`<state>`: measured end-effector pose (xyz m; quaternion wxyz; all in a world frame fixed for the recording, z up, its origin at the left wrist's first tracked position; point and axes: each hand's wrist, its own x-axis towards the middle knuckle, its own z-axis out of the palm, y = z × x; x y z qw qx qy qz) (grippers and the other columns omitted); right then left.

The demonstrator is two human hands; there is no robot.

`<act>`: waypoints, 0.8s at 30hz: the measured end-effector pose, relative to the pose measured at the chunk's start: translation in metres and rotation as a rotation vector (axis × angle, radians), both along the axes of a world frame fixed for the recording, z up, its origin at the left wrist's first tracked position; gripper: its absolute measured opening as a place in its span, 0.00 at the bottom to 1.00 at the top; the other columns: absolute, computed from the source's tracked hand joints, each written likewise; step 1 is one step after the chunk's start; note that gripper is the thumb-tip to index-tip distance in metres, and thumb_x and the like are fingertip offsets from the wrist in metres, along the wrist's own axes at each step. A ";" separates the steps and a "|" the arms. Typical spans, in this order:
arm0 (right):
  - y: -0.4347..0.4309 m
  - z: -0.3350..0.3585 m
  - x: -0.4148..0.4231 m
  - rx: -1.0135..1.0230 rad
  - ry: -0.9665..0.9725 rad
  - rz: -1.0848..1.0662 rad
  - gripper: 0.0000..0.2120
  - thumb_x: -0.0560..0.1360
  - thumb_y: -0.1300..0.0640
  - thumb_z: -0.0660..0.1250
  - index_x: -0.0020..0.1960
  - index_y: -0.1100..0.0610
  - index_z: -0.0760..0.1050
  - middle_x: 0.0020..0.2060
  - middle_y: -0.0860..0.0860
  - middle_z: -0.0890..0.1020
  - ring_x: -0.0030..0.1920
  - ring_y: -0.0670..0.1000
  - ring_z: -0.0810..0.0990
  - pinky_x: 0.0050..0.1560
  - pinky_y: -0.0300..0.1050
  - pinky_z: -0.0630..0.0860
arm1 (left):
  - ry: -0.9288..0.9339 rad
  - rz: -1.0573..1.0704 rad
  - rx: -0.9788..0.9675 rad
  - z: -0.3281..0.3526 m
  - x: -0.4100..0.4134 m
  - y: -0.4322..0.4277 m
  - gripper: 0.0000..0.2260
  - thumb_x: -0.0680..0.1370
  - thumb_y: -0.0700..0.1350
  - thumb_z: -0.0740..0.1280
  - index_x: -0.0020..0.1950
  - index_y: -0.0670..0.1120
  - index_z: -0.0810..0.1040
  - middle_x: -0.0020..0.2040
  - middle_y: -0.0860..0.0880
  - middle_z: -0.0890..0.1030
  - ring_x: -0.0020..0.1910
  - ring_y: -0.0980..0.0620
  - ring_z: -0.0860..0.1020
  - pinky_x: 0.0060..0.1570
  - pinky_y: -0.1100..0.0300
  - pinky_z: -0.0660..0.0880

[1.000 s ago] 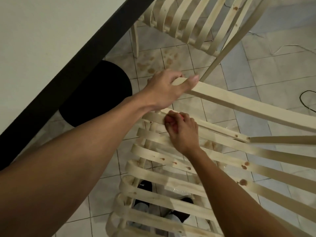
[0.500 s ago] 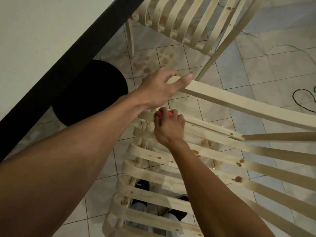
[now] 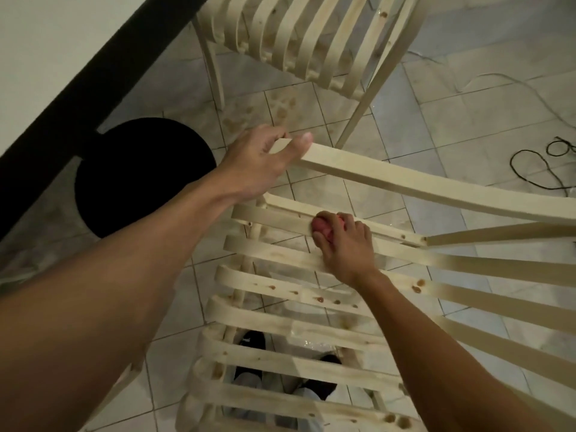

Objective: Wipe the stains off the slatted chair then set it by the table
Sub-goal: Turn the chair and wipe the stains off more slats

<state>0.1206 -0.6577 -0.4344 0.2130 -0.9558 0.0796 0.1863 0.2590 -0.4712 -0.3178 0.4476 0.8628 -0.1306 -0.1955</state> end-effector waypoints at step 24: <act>-0.125 0.075 -0.055 0.087 0.069 -0.276 0.19 0.76 0.50 0.71 0.65 0.47 0.70 0.54 0.48 0.77 0.51 0.51 0.77 0.49 0.51 0.78 | -0.539 -0.456 0.499 0.030 -0.030 -0.128 0.25 0.83 0.62 0.44 0.41 0.51 0.73 0.35 0.48 0.74 0.35 0.47 0.72 0.41 0.51 0.70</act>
